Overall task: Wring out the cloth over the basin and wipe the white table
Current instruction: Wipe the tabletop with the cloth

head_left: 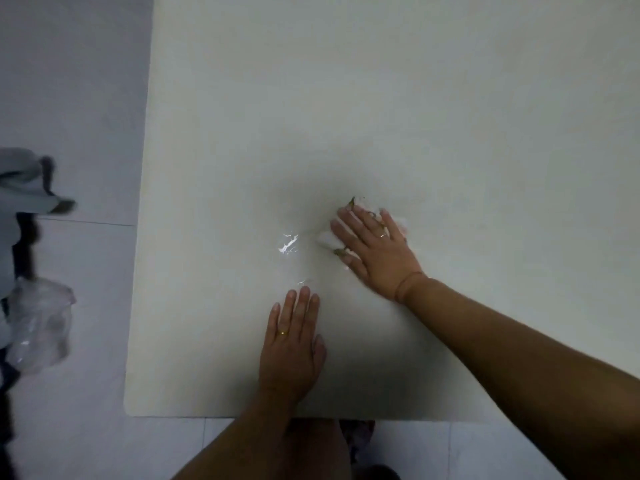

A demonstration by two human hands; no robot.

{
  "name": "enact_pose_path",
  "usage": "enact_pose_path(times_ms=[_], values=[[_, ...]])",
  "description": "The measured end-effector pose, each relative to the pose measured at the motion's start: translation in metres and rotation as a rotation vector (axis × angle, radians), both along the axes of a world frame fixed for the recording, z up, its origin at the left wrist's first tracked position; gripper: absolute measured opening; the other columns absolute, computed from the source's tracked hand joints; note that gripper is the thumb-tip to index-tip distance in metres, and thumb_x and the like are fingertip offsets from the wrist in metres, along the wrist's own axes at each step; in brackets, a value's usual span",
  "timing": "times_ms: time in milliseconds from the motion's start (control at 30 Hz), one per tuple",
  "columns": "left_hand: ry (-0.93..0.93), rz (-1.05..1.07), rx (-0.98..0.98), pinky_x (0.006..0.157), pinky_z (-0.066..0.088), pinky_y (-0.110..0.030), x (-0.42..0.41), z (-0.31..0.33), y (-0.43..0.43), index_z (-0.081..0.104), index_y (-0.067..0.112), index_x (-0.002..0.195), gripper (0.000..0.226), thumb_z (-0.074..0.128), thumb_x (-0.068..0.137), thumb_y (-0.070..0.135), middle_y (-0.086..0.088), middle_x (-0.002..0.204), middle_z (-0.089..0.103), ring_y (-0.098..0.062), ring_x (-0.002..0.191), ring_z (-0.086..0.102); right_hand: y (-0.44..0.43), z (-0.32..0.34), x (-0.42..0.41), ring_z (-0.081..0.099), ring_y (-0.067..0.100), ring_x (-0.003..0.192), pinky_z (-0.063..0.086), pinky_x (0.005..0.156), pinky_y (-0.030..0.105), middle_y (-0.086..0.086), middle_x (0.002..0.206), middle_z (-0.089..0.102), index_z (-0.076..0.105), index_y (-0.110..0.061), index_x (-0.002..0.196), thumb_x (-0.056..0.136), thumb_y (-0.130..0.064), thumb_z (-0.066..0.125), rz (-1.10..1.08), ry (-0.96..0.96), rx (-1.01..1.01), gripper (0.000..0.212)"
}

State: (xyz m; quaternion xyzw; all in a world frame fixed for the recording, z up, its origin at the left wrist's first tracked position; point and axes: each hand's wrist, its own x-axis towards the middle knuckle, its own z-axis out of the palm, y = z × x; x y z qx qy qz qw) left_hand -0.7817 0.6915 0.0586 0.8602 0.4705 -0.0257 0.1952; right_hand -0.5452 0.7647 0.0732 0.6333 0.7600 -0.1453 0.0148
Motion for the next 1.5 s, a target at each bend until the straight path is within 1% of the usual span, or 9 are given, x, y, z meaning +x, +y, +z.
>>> enact_pose_path(times_ms=[67, 200, 267, 433, 667, 933, 1133, 1333, 1500], values=[[0.003, -0.005, -0.003, 0.118, 0.015, -0.048, 0.000, 0.001, 0.001, 0.026, 0.010, 0.150, 0.064, 0.036, 0.090, 0.032, -0.009, 0.159, 0.019, -0.028, 0.147, 0.015, 0.010, 0.000, 0.033, 0.009, 0.021, 0.147, 0.001, 0.118, 0.049, 0.000, 0.159, 0.013, 0.018, -0.026, 0.149, 0.098, -0.044, 0.029, -0.133, -0.036, -0.028, 0.055], [-0.025, 0.002, -0.014, 0.117, 0.018, -0.050, 0.004, 0.009, 0.004, 0.029, 0.007, 0.148, 0.062, 0.038, 0.091, 0.029, -0.011, 0.158, 0.021, -0.030, 0.146, 0.016, 0.035, 0.001, 0.021, -0.004, 0.021, 0.147, -0.008, 0.115, 0.051, 0.003, 0.160, 0.001, 0.009, -0.024, 0.151, 0.100, -0.038, 0.026, -0.859, 0.000, -0.055, 0.056], [-0.056, 0.034, -0.012, 0.118, 0.017, -0.049, 0.013, 0.017, 0.010, 0.031, 0.005, 0.147, 0.062, 0.041, 0.090, 0.027, -0.012, 0.157, 0.022, -0.029, 0.146, 0.018, 0.033, 0.003, -0.019, -0.004, 0.024, 0.147, -0.010, 0.114, 0.051, 0.005, 0.160, 0.001, 0.009, -0.022, 0.151, 0.099, -0.035, 0.028, -0.785, 0.013, -0.072, 0.057], [-0.089, 0.196, 0.022, 0.119, 0.010, -0.042, 0.062, 0.033, 0.075, 0.031, 0.001, 0.146, 0.060, 0.038, 0.089, 0.021, -0.016, 0.154, 0.029, -0.030, 0.144, 0.024, 0.020, 0.006, 0.000, 0.007, 0.021, 0.147, 0.001, 0.118, 0.049, 0.002, 0.159, 0.011, 0.016, -0.024, 0.150, 0.100, -0.037, 0.031, -0.024, 0.015, -0.084, 0.054], [0.005, 0.152, 0.069, 0.119, 0.003, -0.042, 0.105, 0.017, 0.167, 0.016, 0.005, 0.150, 0.065, 0.033, 0.094, 0.034, -0.014, 0.159, 0.015, -0.029, 0.147, 0.011, 0.067, 0.003, 0.035, -0.005, 0.021, 0.147, -0.008, 0.115, 0.052, 0.003, 0.160, 0.000, 0.008, -0.025, 0.150, 0.100, -0.034, 0.026, -0.877, 0.001, -0.074, 0.054], [0.032, 0.134, 0.076, 0.120, 0.005, -0.041, 0.103, 0.000, 0.170, 0.016, 0.006, 0.151, 0.068, 0.028, 0.093, 0.039, -0.013, 0.159, 0.015, -0.026, 0.148, 0.010, 0.065, -0.001, 0.048, 0.010, 0.020, 0.147, 0.000, 0.117, 0.051, 0.002, 0.159, 0.015, 0.020, -0.024, 0.149, 0.099, -0.037, 0.033, -0.108, -0.006, -0.005, 0.053], [0.012, 0.155, 0.078, 0.120, 0.005, -0.041, 0.104, 0.000, 0.170, 0.019, 0.006, 0.150, 0.068, 0.032, 0.092, 0.037, -0.013, 0.159, 0.017, -0.026, 0.148, 0.011, 0.122, -0.004, 0.031, -0.002, 0.021, 0.147, -0.007, 0.114, 0.052, 0.003, 0.160, 0.002, 0.010, -0.025, 0.150, 0.100, -0.034, 0.025, -0.884, -0.013, -0.037, 0.054], [0.013, 0.160, 0.098, 0.120, 0.006, -0.041, 0.104, -0.002, 0.170, 0.022, 0.006, 0.150, 0.067, 0.031, 0.091, 0.037, -0.013, 0.158, 0.020, -0.026, 0.147, 0.013, 0.122, -0.002, 0.028, 0.004, 0.018, 0.147, -0.006, 0.116, 0.047, 0.000, 0.160, 0.008, 0.013, -0.027, 0.150, 0.099, -0.042, 0.028, -0.179, 0.005, -0.045, 0.055], [-0.015, 0.147, 0.100, 0.120, 0.006, -0.042, 0.103, -0.003, 0.169, 0.019, 0.006, 0.151, 0.067, 0.032, 0.094, 0.038, -0.013, 0.159, 0.017, -0.025, 0.148, 0.008, 0.152, -0.004, 0.082, -0.001, 0.019, 0.147, -0.005, 0.116, 0.050, 0.001, 0.160, 0.002, 0.010, -0.026, 0.151, 0.099, -0.040, 0.027, -0.803, -0.016, -0.046, 0.056]])
